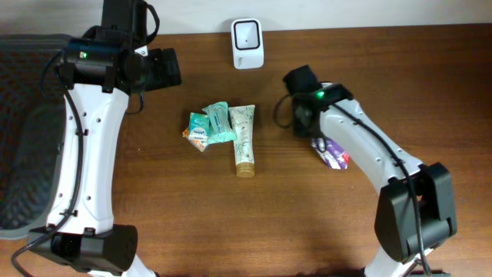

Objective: Scan the item barcode

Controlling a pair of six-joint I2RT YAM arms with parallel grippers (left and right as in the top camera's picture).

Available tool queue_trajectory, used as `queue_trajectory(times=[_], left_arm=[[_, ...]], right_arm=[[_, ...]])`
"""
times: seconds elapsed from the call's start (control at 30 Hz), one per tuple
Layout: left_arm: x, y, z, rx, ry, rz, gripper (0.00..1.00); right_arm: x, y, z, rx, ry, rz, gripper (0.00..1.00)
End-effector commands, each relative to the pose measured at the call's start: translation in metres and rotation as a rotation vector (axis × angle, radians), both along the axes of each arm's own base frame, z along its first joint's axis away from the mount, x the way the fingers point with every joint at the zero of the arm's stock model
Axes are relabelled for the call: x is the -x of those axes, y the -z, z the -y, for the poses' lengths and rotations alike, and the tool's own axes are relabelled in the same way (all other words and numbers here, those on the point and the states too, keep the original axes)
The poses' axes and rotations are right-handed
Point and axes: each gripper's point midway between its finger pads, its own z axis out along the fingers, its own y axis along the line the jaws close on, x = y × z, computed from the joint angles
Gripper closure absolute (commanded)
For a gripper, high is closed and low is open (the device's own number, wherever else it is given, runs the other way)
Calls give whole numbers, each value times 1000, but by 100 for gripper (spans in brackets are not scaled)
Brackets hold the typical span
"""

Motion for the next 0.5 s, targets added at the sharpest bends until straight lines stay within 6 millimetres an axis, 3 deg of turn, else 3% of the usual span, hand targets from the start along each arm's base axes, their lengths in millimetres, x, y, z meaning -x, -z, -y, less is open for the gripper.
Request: queue_trajectory(times=[0.0,0.07,0.13,0.23,0.27,0.37,0.47], left_arm=[[-1,-5,-1,-11,7,14,1],[-1,-5,-1,-10,7,14,1],[-1,-5,-1,-11,7,14,1],[-1,-5,-1,-10,7,14,1],[-1,-5,-1,-11,7,14,1],[-1,-5,-1,-11,7,14,1],[-1,-5,-1,-10,7,14,1]], right_arm=[[-1,-15,-64,-232,-102,-1,44],[-9,-45,-70,-257,-109,31,43],[-16,-71,-59,-257,-97,50,41],[-26,-94,-12,-228,-45,48,24],[-24,-91,12,-216,3,21,15],[-14,-66,59,-286,61,-78,15],[-3,-37,63,-549,-14,-139,16]])
